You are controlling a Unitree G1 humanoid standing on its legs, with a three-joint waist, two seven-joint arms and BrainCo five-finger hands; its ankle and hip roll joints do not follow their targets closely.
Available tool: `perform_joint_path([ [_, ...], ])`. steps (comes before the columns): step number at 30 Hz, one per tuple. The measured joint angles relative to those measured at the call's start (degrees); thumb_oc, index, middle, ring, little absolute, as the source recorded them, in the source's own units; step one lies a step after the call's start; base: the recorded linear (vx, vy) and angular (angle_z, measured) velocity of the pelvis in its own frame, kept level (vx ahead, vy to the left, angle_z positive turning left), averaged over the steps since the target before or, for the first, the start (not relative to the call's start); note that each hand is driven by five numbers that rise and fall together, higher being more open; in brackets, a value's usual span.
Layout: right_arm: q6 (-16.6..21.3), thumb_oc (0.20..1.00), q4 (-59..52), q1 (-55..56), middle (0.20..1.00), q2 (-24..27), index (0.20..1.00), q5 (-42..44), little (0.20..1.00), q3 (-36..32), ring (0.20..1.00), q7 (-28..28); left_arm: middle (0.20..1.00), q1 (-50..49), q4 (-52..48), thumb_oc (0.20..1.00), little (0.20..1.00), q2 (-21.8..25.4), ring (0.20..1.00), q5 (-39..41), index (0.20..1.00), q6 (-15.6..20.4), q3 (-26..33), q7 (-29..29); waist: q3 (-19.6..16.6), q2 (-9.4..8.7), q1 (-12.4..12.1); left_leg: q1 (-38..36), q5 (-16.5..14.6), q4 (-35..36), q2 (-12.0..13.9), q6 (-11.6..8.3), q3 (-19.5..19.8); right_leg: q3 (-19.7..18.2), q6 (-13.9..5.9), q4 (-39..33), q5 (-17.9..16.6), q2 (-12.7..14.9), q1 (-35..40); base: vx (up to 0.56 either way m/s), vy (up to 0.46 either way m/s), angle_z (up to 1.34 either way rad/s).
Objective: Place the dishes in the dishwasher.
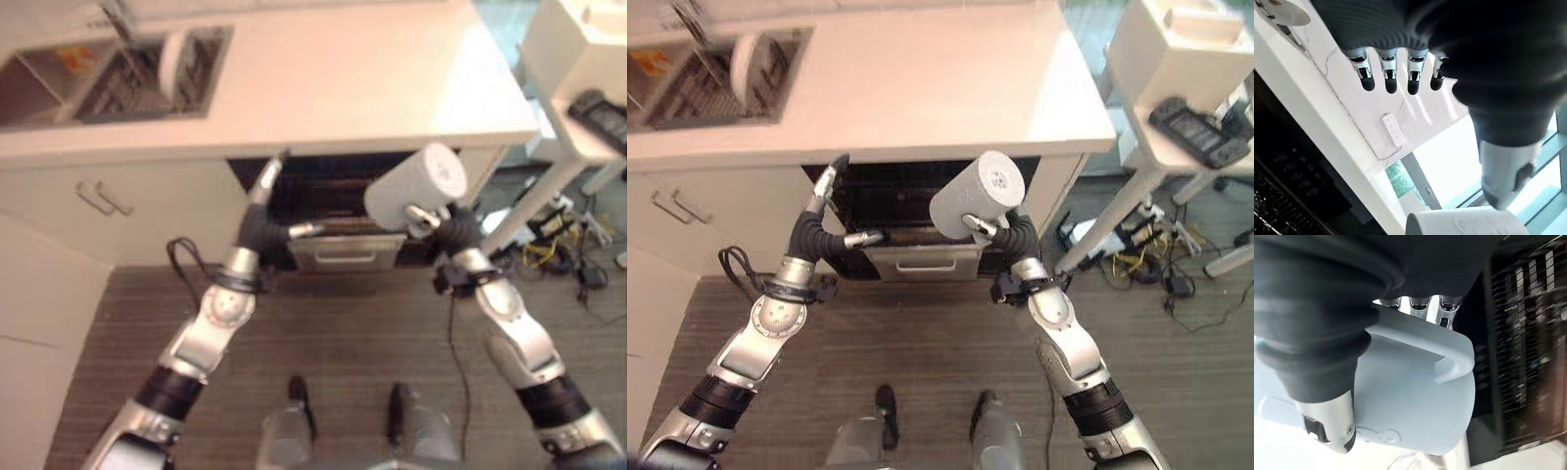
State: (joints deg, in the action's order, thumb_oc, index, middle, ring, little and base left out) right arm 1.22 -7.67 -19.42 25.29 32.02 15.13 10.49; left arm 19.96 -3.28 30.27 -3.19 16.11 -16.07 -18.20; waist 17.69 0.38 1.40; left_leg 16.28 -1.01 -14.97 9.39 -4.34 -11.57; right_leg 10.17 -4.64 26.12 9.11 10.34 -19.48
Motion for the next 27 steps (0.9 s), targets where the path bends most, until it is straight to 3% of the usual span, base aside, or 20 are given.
perform_joint_path([
  [3, 1.18, 0.200, 0.49, -3.98, 0.200, 0.01, 0.200, -0.03, 0.200, -0.49, 0.200, -0.08, 1.000, 6.50, 3.69, 1.000, 1.000, 2.21, 1.000, -0.15, 1.000, -0.16, -0.14, -1.18, 4.45, 0.46, 1.72, 3.51, 0.15, -1.07, -0.03, 0.20, -0.15, -1.09, -0.03, 0.05, -1.20, -0.17, -3.69, -0.16, 0.053, -0.16],
  [5, 1.17, 0.200, 0.58, -4.89, 0.200, 0.16, 0.200, -0.02, 0.200, -0.53, 0.200, -0.12, 1.000, 8.61, 6.59, 1.000, 1.000, 4.29, 1.000, -0.08, 1.000, -2.27, -1.67, -0.82, 6.99, 1.03, 2.92, 3.62, 0.23, -0.96, -0.24, 0.38, -0.63, -1.75, -0.10, -0.11, -1.79, -0.06, -3.97, -0.07, 0.085, -0.14],
  [14, 0.91, 0.200, -1.36, -4.85, 0.200, 2.64, 0.200, -0.02, 0.200, -2.79, 0.200, -3.06, 1.000, 9.97, 12.76, 1.000, 1.000, 6.00, 1.000, 2.36, 1.000, -12.53, -4.20, 8.63, 6.76, 1.96, 4.74, -0.64, 0.12, 0.87, -0.56, 0.54, -1.70, -2.71, -0.41, -1.58, -1.97, 0.03, -0.67, 0.01, 0.082, -0.05],
  [19, 0.18, 0.200, -2.09, -4.96, 0.200, 4.75, 0.200, 0.01, 0.200, -2.80, 0.200, -4.34, 1.000, 12.26, 20.08, 1.000, 1.000, 6.24, 1.000, 4.51, 1.000, -19.44, -8.24, 12.30, 5.56, 3.97, 5.51, -0.67, 0.12, 0.87, -0.56, 0.55, -2.07, -3.10, -0.66, -1.78, -2.34, 0.17, -0.79, 0.04, 0.083, -0.03],
  [22, -1.33, 0.200, -2.11, -5.32, 0.200, 5.81, 0.200, 0.15, 0.200, -2.70, 0.200, -5.67, 1.000, 14.93, 29.47, 1.000, 1.000, 5.95, 1.000, 4.56, 1.000, -23.96, -10.83, 13.57, 5.07, 4.73, 7.12, -1.55, 0.12, 1.16, -0.53, 0.55, -3.29, -4.08, -0.71, -1.79, -2.56, 0.18, -0.76, 0.06, 0.124, -0.17],
  [27, -3.46, 0.200, -2.13, -5.76, 0.200, 7.15, 0.200, 0.66, 0.200, -2.40, 0.200, -7.49, 1.000, 19.26, 46.23, 1.000, 1.000, 2.66, 1.000, 4.49, 1.000, -26.14, -11.34, 13.63, 3.59, 5.25, 9.07, -2.86, 0.15, 1.95, -0.60, 0.58, -4.73, -5.27, -0.82, -1.74, -2.62, 0.07, -0.69, 0.07, 0.099, -0.12],
])
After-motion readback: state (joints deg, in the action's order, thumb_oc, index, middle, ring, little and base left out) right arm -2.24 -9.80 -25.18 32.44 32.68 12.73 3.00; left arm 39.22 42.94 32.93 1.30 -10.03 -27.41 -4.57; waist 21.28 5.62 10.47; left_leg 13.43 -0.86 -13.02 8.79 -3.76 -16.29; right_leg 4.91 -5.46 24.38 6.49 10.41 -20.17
